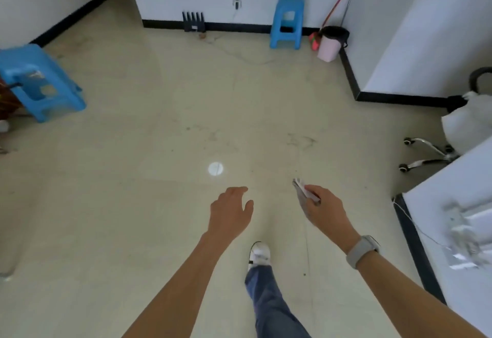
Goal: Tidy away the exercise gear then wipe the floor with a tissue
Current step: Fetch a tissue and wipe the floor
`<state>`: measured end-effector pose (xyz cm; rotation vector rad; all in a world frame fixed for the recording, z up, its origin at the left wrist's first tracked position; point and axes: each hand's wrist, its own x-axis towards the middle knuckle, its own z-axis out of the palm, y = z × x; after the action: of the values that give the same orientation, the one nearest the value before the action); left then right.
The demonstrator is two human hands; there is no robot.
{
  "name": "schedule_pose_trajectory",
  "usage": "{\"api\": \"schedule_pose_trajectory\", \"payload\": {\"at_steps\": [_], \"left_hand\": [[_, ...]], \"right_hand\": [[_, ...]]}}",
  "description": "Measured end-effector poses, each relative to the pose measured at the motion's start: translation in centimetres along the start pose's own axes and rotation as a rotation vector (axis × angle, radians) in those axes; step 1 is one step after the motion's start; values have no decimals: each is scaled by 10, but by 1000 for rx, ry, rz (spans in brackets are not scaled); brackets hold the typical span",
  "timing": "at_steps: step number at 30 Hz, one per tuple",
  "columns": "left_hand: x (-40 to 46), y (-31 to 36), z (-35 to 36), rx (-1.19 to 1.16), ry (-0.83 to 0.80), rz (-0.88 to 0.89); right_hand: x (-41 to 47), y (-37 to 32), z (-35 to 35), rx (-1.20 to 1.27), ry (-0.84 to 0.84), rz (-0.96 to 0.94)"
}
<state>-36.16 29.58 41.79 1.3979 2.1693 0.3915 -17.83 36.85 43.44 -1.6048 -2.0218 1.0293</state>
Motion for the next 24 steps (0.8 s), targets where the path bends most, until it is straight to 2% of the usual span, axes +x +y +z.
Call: {"api": "schedule_pose_trajectory", "payload": {"at_steps": [4,9,16,20,24], "left_hand": [[136,21,-28,11,-38,-12],[289,46,-98,42,67,13],[490,28,-157,37,108,-68],[621,18,-187,7,83,-91],[768,40,-234,40,51,-51]], "right_hand": [[136,-13,-9,18,4,43],[302,-58,-21,11,13,-22],[519,-106,-6,1,-16,-103],[653,-119,10,-9,3,-50],[790,-145,1,-39,35,8]]}}
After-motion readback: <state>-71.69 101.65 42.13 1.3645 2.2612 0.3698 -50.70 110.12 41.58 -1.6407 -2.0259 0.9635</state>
